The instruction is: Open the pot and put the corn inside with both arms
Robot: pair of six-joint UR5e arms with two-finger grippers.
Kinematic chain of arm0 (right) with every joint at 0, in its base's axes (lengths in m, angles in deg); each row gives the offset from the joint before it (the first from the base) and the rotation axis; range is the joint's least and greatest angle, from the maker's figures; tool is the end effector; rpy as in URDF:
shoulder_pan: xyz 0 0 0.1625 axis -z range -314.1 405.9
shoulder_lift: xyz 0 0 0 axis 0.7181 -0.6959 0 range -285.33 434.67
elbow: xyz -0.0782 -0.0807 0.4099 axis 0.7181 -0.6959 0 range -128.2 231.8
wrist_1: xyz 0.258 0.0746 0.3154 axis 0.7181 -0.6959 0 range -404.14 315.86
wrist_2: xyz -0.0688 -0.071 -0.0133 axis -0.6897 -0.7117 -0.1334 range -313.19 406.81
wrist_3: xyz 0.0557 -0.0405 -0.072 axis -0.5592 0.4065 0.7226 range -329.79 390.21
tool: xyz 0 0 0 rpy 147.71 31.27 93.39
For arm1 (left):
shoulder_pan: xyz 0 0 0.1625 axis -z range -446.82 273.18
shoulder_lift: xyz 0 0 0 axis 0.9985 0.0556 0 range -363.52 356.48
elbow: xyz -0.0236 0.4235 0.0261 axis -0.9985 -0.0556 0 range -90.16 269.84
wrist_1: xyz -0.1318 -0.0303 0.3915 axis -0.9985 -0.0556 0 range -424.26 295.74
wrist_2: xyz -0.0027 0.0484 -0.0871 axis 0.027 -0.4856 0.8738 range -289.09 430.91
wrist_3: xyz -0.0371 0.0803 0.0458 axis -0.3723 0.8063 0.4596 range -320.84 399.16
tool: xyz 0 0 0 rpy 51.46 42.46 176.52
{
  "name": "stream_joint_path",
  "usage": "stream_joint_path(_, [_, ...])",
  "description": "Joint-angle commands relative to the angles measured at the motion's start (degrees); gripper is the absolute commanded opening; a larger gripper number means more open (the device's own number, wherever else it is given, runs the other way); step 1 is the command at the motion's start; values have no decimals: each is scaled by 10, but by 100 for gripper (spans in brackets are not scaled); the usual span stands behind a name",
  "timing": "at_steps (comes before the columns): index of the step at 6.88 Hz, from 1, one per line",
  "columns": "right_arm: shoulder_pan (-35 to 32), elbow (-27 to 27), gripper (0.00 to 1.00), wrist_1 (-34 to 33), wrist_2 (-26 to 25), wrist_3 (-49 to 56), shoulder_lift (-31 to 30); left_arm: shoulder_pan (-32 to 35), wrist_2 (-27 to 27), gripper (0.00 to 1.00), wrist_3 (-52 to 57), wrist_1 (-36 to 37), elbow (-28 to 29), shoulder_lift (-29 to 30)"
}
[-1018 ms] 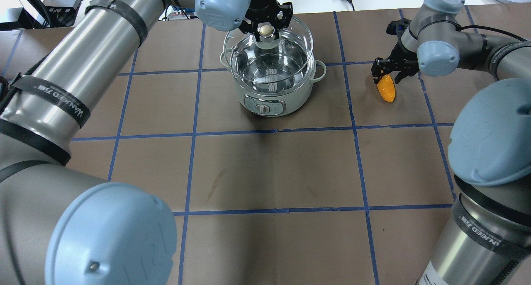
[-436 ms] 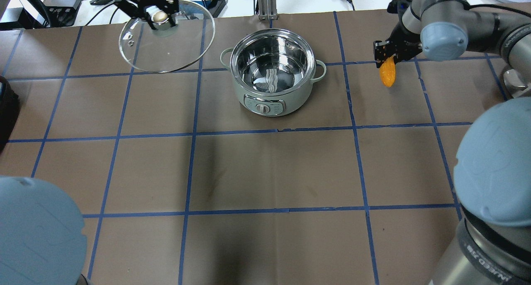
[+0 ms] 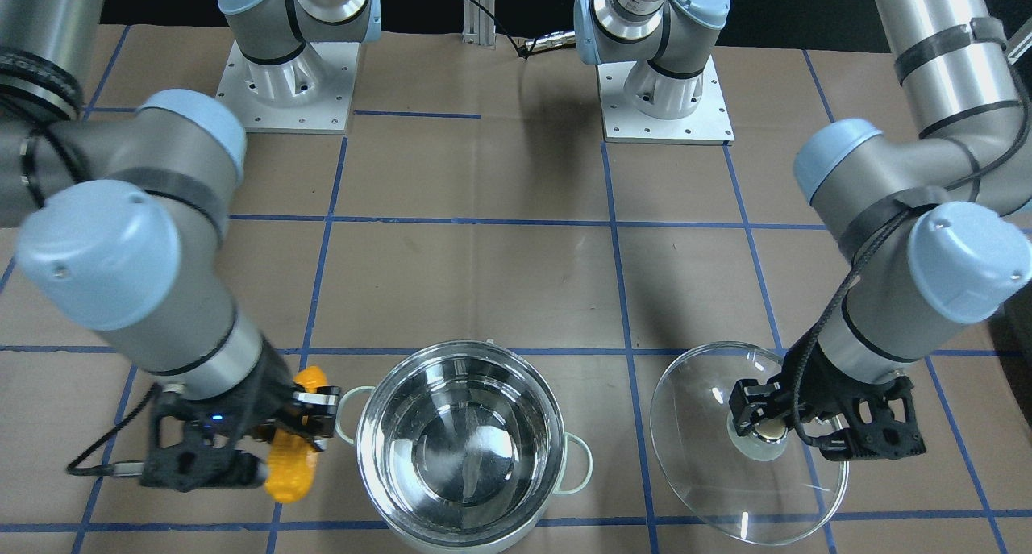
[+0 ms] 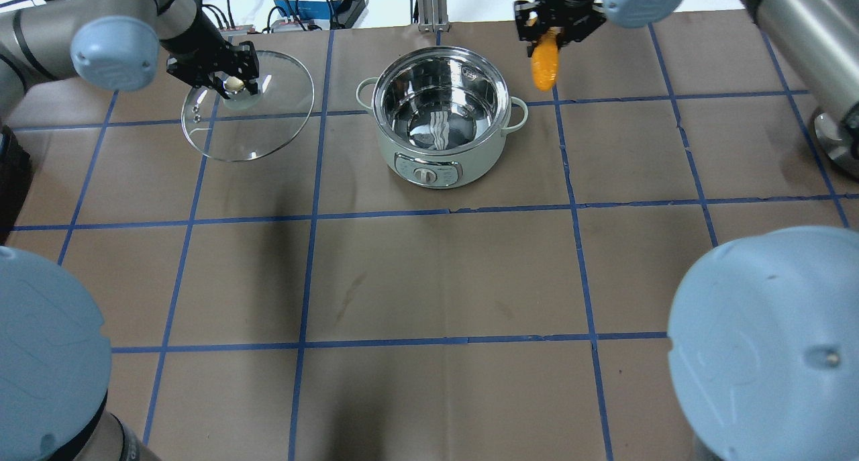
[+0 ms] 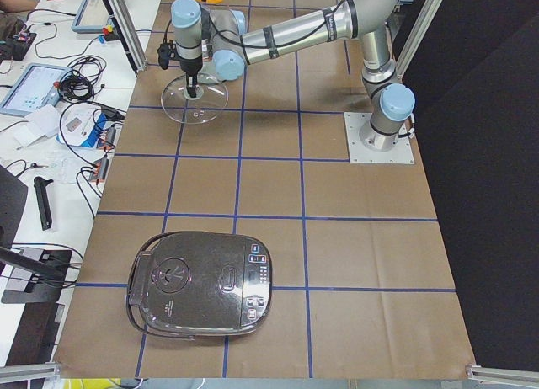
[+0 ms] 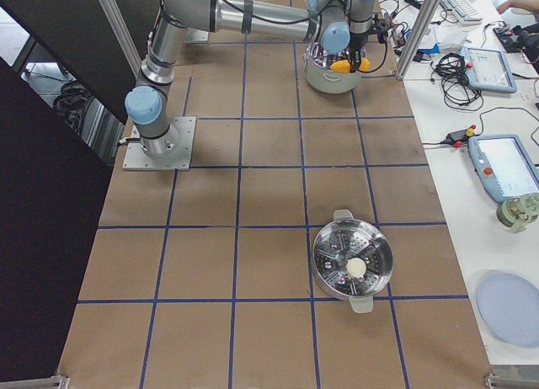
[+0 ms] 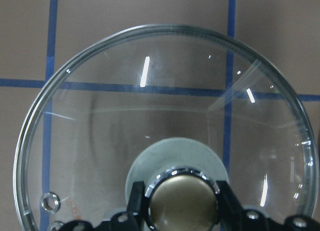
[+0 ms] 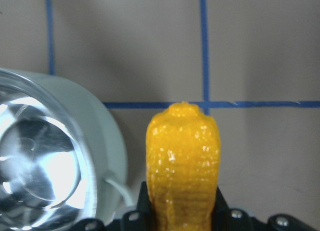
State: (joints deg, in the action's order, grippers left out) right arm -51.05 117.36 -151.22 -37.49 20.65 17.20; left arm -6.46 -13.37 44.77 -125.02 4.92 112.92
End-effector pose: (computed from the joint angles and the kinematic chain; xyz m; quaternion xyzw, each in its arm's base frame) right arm 0.2306 -0.7082 0.3833 0.0188 0.9955 -0.0704 0.0603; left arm -0.0295 -0.6814 0.3157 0.0317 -0.9959 0.0746 0.0402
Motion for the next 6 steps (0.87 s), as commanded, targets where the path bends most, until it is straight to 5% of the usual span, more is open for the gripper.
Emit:
stream_joint_path(1, [-90,-58,10,-15,-2,-100,79,-4,-3,22,-2,66,-59,20])
stream_joint_path(2, [-94,-48,10,-34,-12,-97,97,-4,-3,23,-8,66,-70,32])
stream_joint_path(3, [-97,-31,21,-68,-22,-94,111,-4,-3,33,-18,66,-73,35])
stream_joint_path(4, [-96,-19,38,-94,-35,-91,118,-4,-5,61,-16,71,-72,39])
stream_joint_path(5, [-96,-5,99,-94,-35,-79,117,-4,-32,81,-15,71,-70,40])
stream_joint_path(6, [-95,8,100,-93,-35,-74,111,-4,-40,90,-14,71,-70,40])
